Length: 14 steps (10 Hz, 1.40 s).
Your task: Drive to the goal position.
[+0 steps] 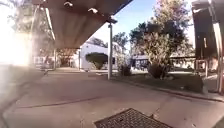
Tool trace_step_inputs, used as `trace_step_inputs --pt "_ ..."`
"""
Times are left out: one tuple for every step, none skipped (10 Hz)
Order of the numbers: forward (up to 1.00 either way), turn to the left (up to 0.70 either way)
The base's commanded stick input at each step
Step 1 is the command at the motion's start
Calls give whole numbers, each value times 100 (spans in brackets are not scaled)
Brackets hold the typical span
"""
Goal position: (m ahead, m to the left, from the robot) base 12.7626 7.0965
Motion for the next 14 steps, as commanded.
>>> trace_step_inputs --pt "70 35" --pt "70 35" --pt "70 35" --pt "70 35" --pt "70 35" --pt "70 35" --pt "70 35" --pt "70 35" --pt "70 35" --pt "70 35" --pt "70 34" --pt "70 21" --pt "70 0" --pt "70 0"
